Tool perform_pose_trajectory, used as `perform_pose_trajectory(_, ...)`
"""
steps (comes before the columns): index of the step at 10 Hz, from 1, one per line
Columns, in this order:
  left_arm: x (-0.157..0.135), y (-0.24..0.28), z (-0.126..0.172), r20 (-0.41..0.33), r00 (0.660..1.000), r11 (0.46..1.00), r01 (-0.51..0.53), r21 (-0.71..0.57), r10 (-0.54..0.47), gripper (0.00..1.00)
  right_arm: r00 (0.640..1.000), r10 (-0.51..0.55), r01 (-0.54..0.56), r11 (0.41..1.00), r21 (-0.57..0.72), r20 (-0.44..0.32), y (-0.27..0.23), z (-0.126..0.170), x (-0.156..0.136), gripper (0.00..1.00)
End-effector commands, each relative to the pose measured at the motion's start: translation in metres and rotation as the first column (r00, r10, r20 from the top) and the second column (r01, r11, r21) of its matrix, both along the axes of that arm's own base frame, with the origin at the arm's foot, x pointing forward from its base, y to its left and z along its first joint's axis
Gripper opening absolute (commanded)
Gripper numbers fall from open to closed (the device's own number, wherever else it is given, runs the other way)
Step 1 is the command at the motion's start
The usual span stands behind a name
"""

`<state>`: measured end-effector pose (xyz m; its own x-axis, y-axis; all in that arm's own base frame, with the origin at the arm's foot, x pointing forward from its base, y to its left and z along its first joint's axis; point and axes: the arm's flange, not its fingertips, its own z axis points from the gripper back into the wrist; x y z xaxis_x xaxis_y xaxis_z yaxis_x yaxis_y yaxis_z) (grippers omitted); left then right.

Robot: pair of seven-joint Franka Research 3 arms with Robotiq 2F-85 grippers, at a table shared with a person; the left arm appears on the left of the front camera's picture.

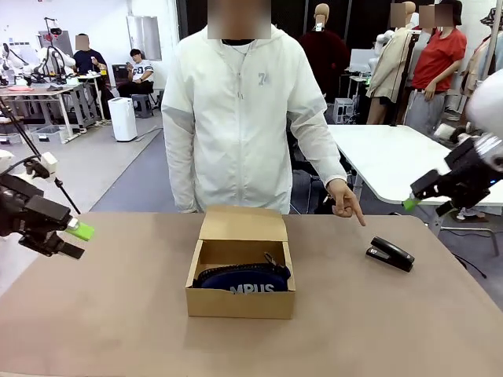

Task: Pack the items into the box.
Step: Pick up the item indicated by the person and place it inside the Mailer Box.

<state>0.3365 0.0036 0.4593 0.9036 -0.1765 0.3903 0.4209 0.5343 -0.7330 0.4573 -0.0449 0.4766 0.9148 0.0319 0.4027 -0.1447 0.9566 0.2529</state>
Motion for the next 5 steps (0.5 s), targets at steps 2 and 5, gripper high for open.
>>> perform_pose_trajectory(2,-0.006,-0.019,0.012,0.038,0.998,0.998,0.052,0.024,-0.053,1.0,0.993,-0.101,0.08,0.954,-0.289,-0.057,-0.002,-0.052,0.003,1.0)
perform_pose_trajectory(5,-0.006,-0.019,0.012,0.038,0.998,0.998,0.052,0.024,-0.053,1.0,1.0,-0.01,0.012,0.989,-0.151,0.013,0.001,-0.026,0.015,1.0)
